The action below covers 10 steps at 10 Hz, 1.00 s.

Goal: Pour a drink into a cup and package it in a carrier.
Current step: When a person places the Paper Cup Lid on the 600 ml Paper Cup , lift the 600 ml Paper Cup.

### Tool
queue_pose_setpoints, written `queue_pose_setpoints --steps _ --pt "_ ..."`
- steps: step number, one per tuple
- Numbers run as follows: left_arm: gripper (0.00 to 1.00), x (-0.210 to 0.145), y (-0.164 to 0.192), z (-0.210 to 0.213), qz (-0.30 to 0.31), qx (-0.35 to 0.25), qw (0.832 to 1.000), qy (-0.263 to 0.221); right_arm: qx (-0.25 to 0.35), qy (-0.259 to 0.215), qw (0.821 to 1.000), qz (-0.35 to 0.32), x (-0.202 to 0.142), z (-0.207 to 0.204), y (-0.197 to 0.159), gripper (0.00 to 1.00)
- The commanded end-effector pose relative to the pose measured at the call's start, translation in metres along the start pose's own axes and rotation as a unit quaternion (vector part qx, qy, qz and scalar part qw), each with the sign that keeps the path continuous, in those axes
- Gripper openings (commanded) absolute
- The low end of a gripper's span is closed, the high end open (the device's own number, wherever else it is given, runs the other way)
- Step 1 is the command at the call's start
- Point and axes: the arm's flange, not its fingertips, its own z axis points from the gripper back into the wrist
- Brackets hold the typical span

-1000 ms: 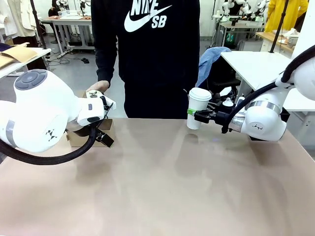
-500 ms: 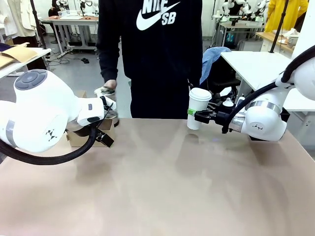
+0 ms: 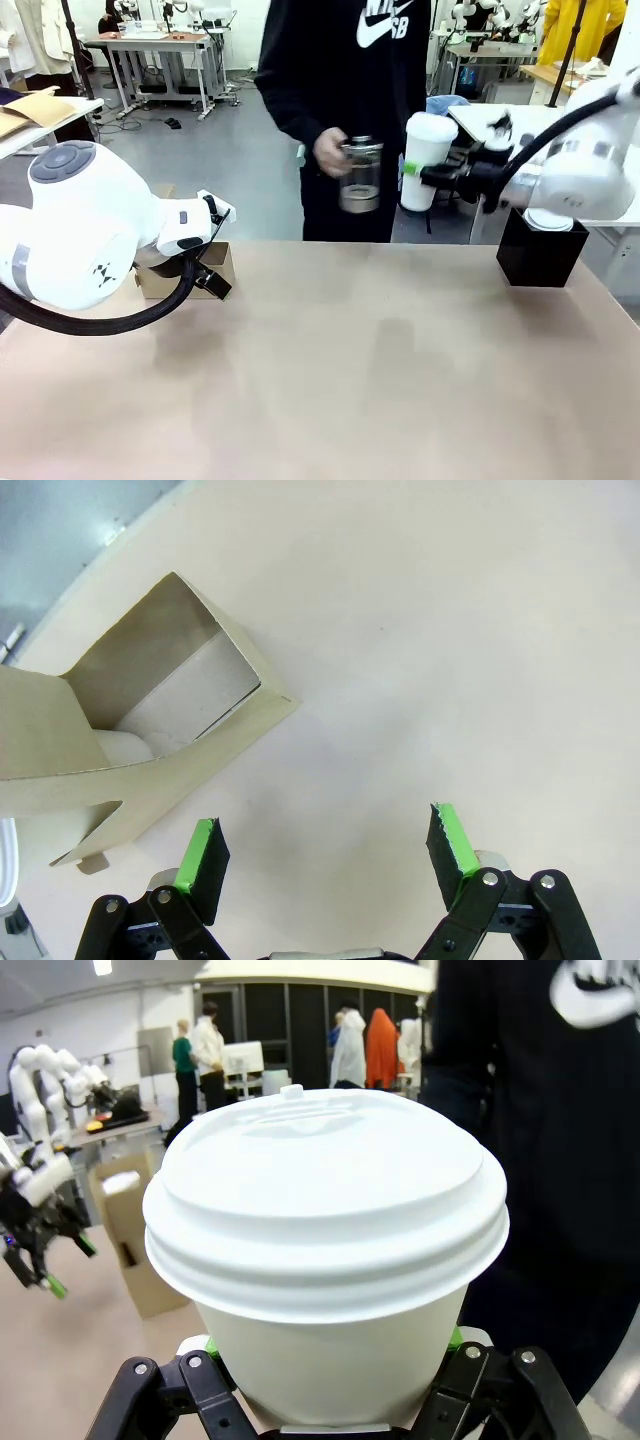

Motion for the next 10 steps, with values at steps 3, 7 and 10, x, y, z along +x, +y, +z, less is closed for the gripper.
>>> queue_pose_setpoints --steps 3,7,10 --pt "1.00 0.000 0.000 0.000 0.001 -0.001 1.000 0.000 0.035 0.004 0.999 0.003 0.124 0.031 0.029 0.81" --pt "1.00 0.000 0.000 0.000 0.001 -0.001 1.000 0.000 0.046 0.022 0.999 -0.003 0.171 0.034 0.048 0.81" --pt "1.00 0.000 0.000 0.000 0.001 -0.001 1.000 0.000 0.046 0.009 0.999 0.012 0.172 0.035 0.051 0.81"
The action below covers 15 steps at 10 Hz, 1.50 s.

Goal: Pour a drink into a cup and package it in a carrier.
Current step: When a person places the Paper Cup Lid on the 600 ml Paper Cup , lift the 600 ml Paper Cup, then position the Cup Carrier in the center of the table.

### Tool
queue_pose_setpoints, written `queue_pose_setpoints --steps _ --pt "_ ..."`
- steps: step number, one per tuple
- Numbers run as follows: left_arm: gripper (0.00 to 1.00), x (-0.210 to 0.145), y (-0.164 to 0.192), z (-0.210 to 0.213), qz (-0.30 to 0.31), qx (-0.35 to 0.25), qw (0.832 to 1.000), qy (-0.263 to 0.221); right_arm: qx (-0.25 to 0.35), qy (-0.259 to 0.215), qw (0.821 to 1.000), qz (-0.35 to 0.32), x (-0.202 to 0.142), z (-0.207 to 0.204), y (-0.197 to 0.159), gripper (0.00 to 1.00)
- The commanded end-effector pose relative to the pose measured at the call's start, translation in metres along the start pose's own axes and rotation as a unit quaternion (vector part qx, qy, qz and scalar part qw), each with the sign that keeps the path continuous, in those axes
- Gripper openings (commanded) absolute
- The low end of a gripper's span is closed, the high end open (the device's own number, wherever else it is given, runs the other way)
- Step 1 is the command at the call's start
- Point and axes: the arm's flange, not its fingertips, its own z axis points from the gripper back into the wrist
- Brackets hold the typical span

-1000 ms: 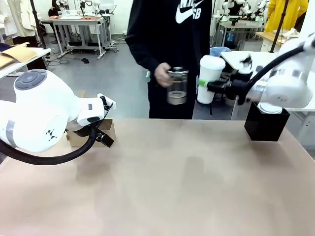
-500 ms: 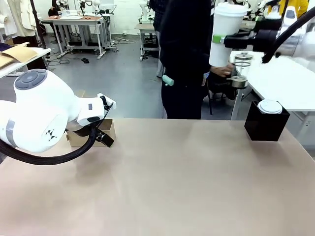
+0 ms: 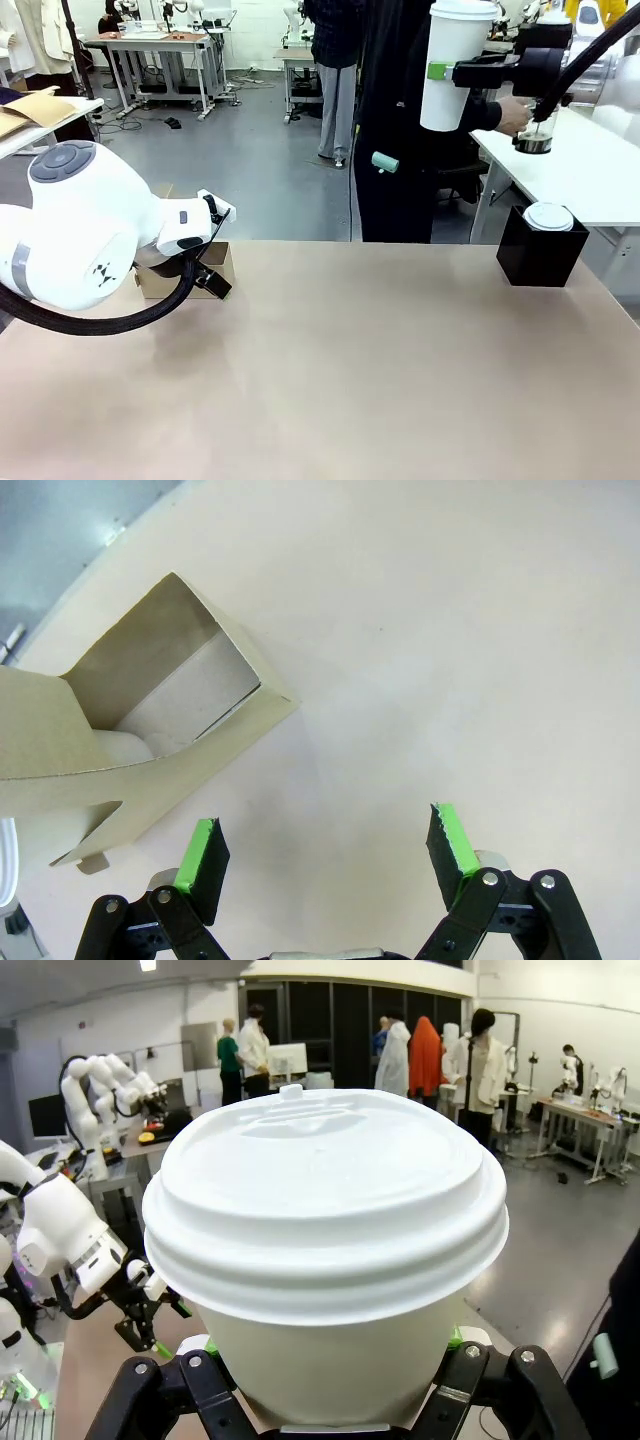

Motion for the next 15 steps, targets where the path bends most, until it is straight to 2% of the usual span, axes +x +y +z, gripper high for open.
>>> queue_pose_setpoints --steps 1,9,10,15 --pt "1.00 0.000 0.001 0.000 0.001 -0.001 1.000 0.000 -0.002 -0.004 1.000 0.011 0.006 0.003 0.002 0.81" --pt "1.00 0.000 0.000 0.000 0.000 0.000 1.000 0.000 -0.002 -0.004 1.000 0.011 0.006 0.003 0.002 0.81" --pt "1.00 0.009 0.005 0.017 0.009 0.017 1.000 0.006 -0.002 -0.004 1.000 0.011 0.006 0.003 0.002 0.81" --pt "1.00 0.086 0.036 0.124 0.101 0.027 0.993 0.054 -0.002 -0.004 1.000 0.011 0.006 0.003 0.002 0.81"
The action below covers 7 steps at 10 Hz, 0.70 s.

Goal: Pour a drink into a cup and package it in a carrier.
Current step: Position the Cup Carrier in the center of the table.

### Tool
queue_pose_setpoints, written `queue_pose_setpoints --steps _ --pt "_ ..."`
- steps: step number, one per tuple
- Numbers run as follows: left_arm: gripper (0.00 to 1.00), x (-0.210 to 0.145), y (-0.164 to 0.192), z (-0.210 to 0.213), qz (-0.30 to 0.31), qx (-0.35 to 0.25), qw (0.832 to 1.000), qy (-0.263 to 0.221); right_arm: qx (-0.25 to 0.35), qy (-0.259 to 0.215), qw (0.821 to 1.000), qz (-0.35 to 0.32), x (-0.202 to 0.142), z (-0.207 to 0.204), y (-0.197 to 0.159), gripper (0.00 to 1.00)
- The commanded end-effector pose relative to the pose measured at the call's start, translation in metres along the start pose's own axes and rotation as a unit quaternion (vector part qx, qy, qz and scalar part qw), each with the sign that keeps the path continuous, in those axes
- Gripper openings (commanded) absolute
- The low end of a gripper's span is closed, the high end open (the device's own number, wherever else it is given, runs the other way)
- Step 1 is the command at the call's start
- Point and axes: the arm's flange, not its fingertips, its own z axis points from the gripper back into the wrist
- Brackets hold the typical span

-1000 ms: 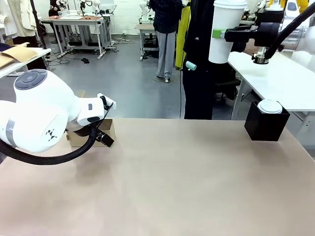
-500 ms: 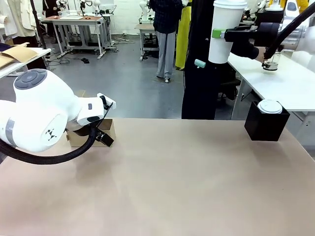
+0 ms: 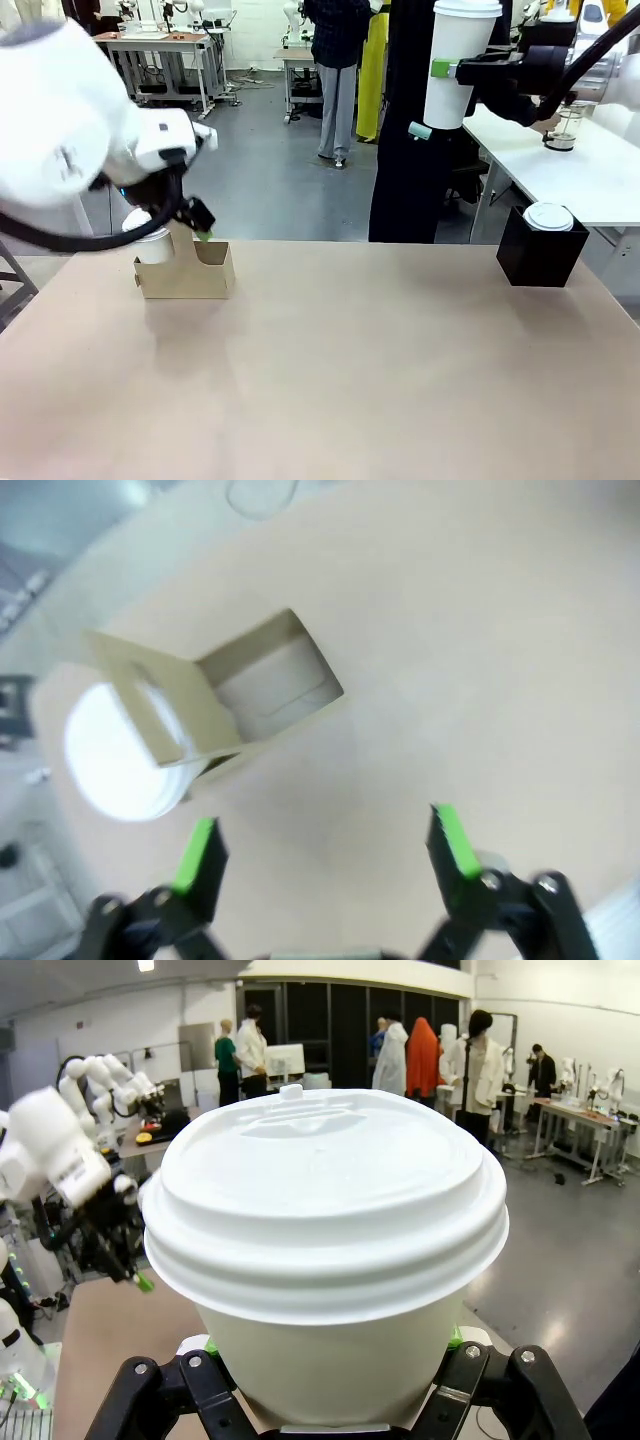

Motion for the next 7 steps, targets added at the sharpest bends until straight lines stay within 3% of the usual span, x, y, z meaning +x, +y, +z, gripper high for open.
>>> queue_pose_setpoints --steps 1,4,7 --pt "1.00 0.032 0.010 0.025 0.048 0.014 0.998 0.025 0.000 -0.003 1.000 0.009 0.004 0.000 0.002 0.81" --pt "1.00 0.073 0.054 0.025 0.108 0.028 0.992 0.065 0.000 -0.003 1.000 0.009 0.004 0.000 0.002 0.81" --pt "1.00 0.089 0.076 -0.007 0.146 0.022 0.985 0.087 0.000 -0.003 1.000 0.009 0.004 0.000 0.002 0.81"
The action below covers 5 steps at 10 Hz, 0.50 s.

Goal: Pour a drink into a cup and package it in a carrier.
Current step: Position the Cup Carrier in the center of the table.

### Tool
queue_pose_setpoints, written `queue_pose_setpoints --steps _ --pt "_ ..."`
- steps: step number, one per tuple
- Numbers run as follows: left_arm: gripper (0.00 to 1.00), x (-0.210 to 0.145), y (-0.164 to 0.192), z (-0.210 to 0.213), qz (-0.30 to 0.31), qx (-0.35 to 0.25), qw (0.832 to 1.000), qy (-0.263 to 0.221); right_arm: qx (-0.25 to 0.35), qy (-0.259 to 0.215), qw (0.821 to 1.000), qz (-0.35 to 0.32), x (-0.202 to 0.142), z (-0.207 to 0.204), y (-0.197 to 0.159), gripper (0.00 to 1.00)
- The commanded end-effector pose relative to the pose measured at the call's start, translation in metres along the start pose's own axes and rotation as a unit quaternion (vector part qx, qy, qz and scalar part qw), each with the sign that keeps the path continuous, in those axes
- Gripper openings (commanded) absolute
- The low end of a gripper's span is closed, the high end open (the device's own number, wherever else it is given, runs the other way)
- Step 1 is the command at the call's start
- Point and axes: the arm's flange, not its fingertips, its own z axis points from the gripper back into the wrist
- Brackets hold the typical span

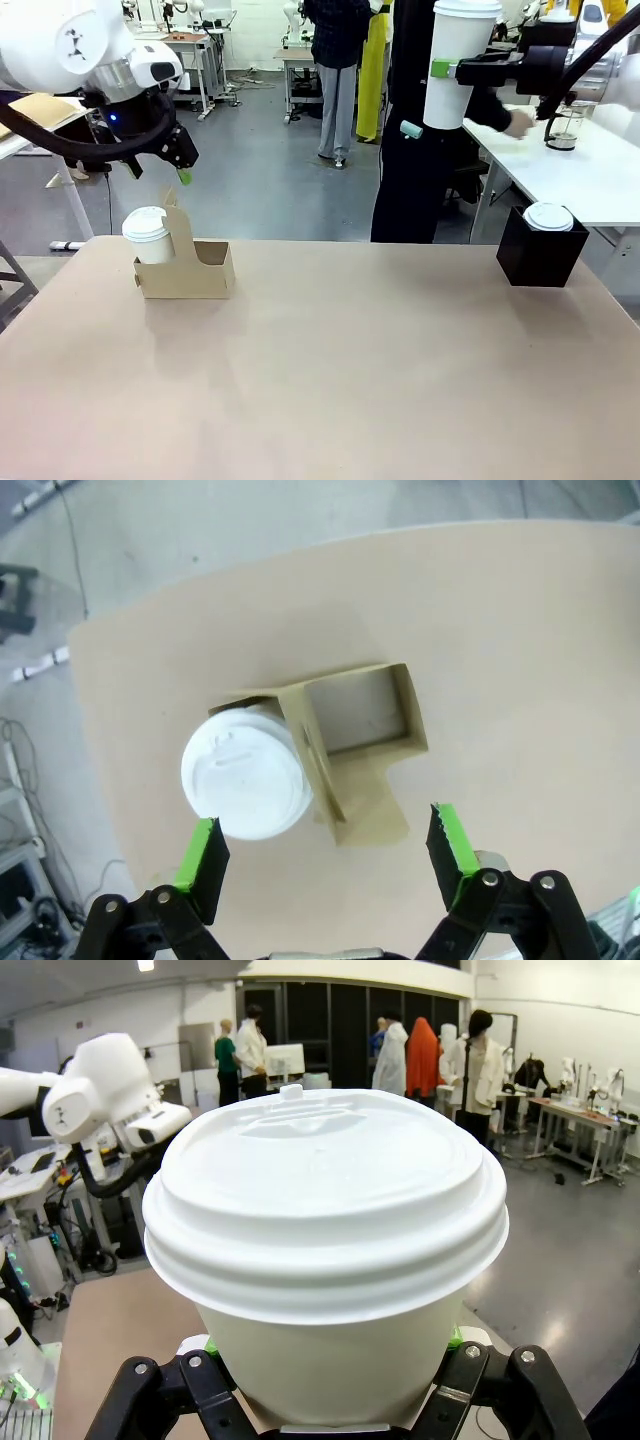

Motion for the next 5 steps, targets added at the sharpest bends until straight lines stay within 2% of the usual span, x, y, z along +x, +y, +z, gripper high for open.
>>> queue_pose_setpoints --steps 1,5 --pt "1.00 0.010 -0.005 -0.008 0.023 0.010 1.000 0.015 0.000 -0.003 1.000 0.009 0.004 0.000 0.002 0.81" --pt "1.00 0.012 0.009 -0.043 0.069 0.035 0.997 0.032 0.000 -0.003 1.000 0.009 0.004 0.000 0.002 0.81"
